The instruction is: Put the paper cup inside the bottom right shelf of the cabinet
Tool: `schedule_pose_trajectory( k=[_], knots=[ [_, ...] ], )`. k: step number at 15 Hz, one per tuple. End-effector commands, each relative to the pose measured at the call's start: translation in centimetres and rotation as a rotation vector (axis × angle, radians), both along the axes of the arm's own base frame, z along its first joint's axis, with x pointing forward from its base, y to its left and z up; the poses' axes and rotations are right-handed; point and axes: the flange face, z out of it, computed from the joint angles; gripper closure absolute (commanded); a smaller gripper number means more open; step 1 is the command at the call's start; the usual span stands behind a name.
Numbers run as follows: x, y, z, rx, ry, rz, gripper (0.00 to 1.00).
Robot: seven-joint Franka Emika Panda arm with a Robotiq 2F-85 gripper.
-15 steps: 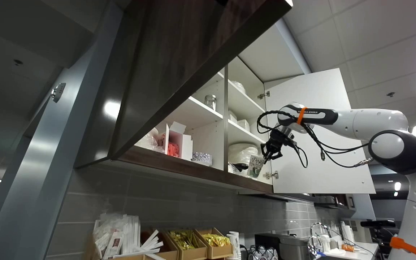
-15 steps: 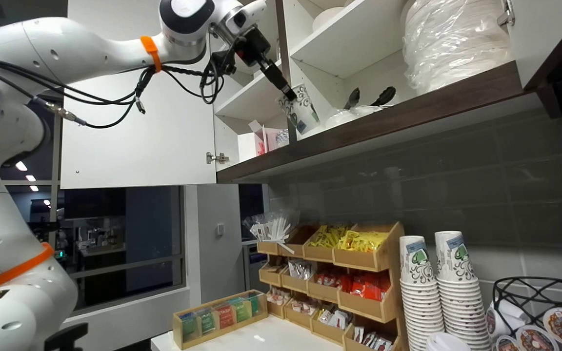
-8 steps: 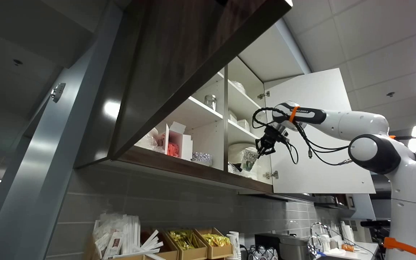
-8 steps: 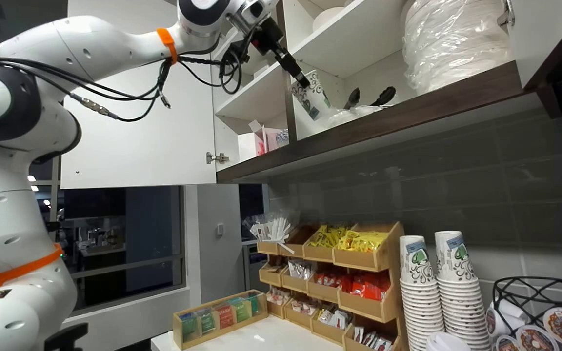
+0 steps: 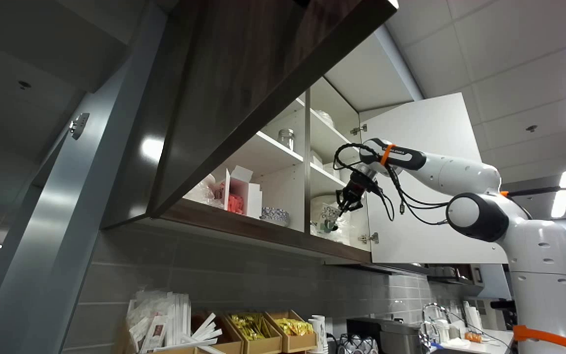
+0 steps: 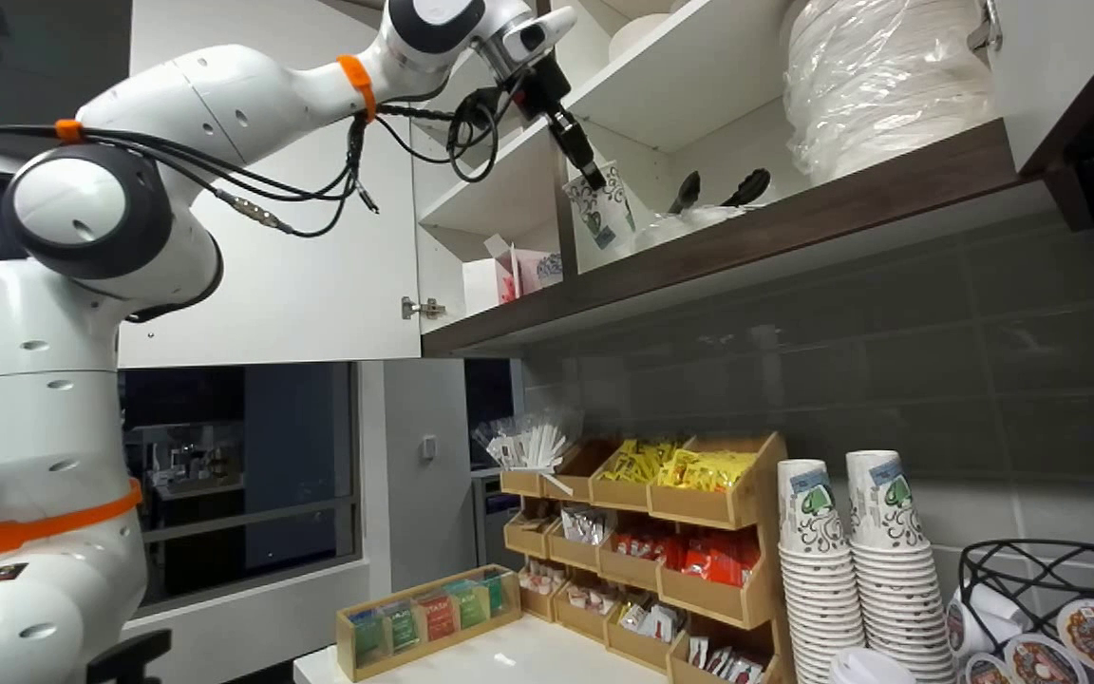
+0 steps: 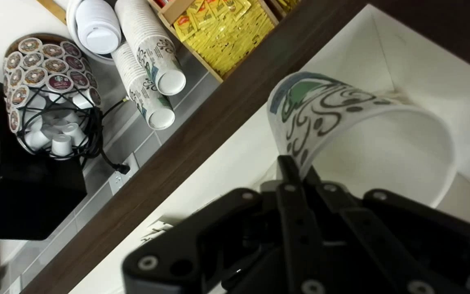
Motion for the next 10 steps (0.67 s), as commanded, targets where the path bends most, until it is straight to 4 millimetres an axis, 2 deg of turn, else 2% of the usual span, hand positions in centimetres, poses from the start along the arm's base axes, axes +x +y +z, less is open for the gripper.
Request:
schedule_pose_trajectory(
  k=[1,2,4,8,9,10],
  knots=[
    [1.2,-0.2,0.5,-0.005,0.026,0.020,0.98],
    [1.7,-0.3,0.5,-0.010,0.022,0.009,0.96],
    [2.6,-0.4,0.5,-0.015,0.015,0.008,1.00],
    [4.3,-0.3,0.0,-0.021,0.025,0.012,0.99],
    [4.6,-0.3,0.0,-0.025,0.021,0.006,0.71],
    [4.9,-0.3,0.0,-0.027,0.021,0.006,0.70]
  ],
)
